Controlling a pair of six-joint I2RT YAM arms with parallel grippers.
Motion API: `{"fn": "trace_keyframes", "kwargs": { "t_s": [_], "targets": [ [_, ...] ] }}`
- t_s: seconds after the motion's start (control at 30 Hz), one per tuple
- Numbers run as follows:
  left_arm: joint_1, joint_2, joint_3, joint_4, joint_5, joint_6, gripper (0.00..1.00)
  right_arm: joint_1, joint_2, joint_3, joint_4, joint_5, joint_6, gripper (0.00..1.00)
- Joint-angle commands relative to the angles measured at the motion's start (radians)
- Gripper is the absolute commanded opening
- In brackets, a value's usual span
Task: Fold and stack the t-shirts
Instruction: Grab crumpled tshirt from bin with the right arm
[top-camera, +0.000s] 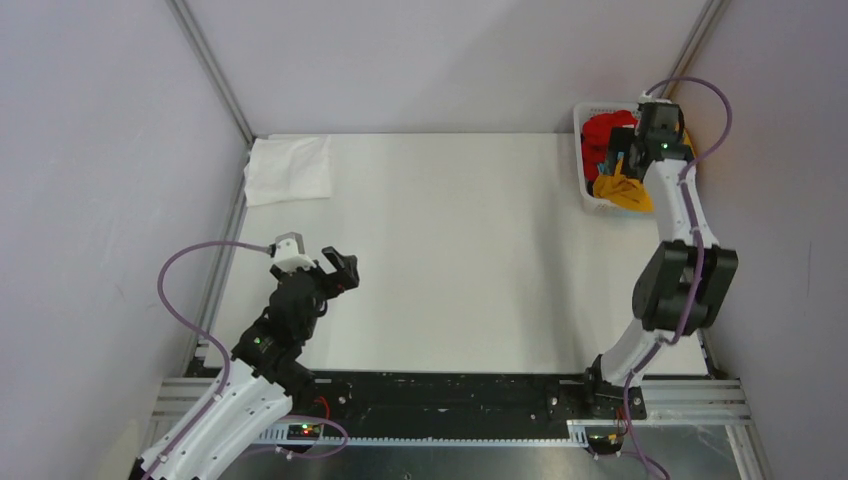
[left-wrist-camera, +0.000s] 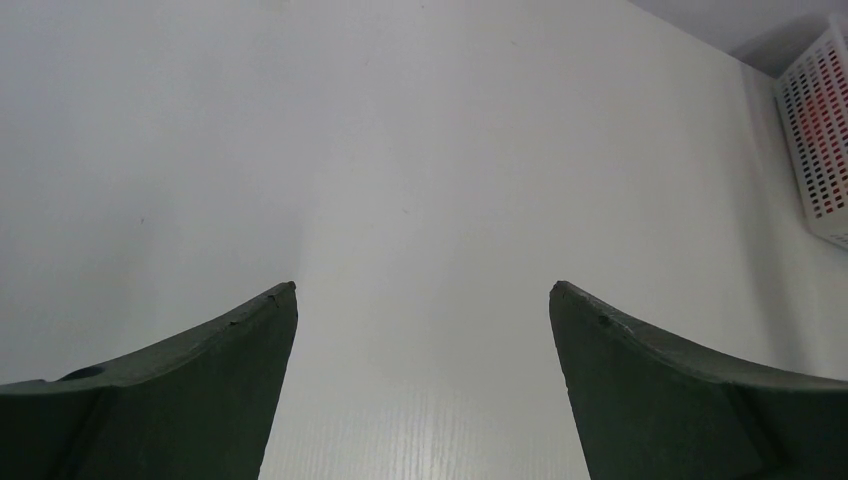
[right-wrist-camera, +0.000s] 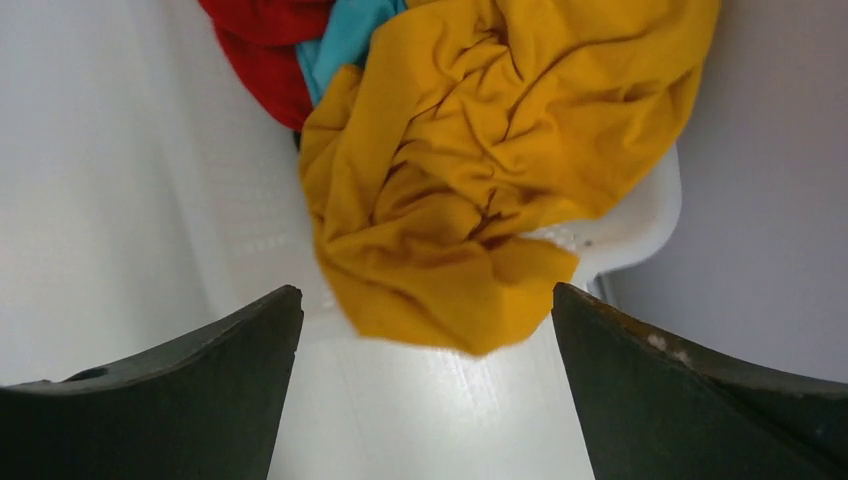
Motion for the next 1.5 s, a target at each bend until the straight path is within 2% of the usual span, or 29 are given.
{"fn": "trace_keyframes", "kwargs": {
  "t_s": [0.0, 0.03, 0.1, 0.27, 0.47, 0.57, 0.63, 0.67, 0.73, 0.9, 1.13, 1.27, 1.33, 1.47],
  "targets": [
    [-0.004, 0.003, 0.002, 0.014, -0.054, 0.005, 1.00, -0.098, 0.141, 0.219, -0.172, -0.195, -0.198, 1.00],
    [-0.003, 0.010, 0.004, 0.015, -0.070, 0.005, 1.00, -0.119, 0.199, 0.242, -0.208, -0.268, -0.229, 0.98],
    [-0.003, 0.028, 0.012, 0.015, -0.077, 0.008, 1.00, -0.133, 0.283, 0.322, -0.273, -0.310, -0.271, 0.97],
    [-0.003, 0.069, 0.029, 0.016, -0.094, 0.010, 1.00, -0.143, 0.424, 0.480, -0.359, -0.265, -0.285, 0.93],
    [-0.004, 0.109, 0.040, 0.015, -0.116, 0.010, 1.00, -0.164, 0.473, 0.465, -0.358, -0.249, -0.270, 0.89],
    [-0.003, 0.112, 0.042, 0.015, -0.120, 0.008, 1.00, -0.169, 0.493, 0.462, -0.356, -0.252, -0.250, 0.79],
    [-0.004, 0.108, 0.037, 0.015, -0.123, 0.006, 1.00, -0.169, 0.501, 0.465, -0.354, -0.257, -0.237, 0.60],
    [-0.005, 0.102, 0.036, 0.014, -0.126, 0.006, 1.00, -0.169, 0.501, 0.465, -0.350, -0.264, -0.233, 0.44],
    [-0.004, 0.093, 0.034, 0.015, -0.127, 0.006, 1.00, -0.169, 0.489, 0.469, -0.350, -0.272, -0.222, 0.26],
    [-0.004, 0.076, 0.030, 0.015, -0.125, 0.005, 1.00, -0.169, 0.398, 0.503, -0.357, -0.278, -0.184, 0.01],
    [-0.004, 0.077, 0.028, 0.014, -0.116, 0.002, 1.00, -0.164, 0.176, 0.501, -0.240, -0.319, -0.051, 0.00],
    [-0.004, 0.083, 0.025, 0.014, -0.119, -0.003, 1.00, -0.161, 0.018, 0.488, -0.119, -0.477, 0.027, 0.00],
    [-0.004, 0.086, 0.027, 0.015, -0.117, -0.004, 1.00, -0.143, -0.085, 0.484, -0.063, -0.532, 0.042, 0.00],
    [-0.003, 0.082, 0.031, 0.015, -0.100, -0.004, 1.00, -0.017, -0.225, 0.479, 0.018, -0.536, 0.078, 0.00]
  ]
}}
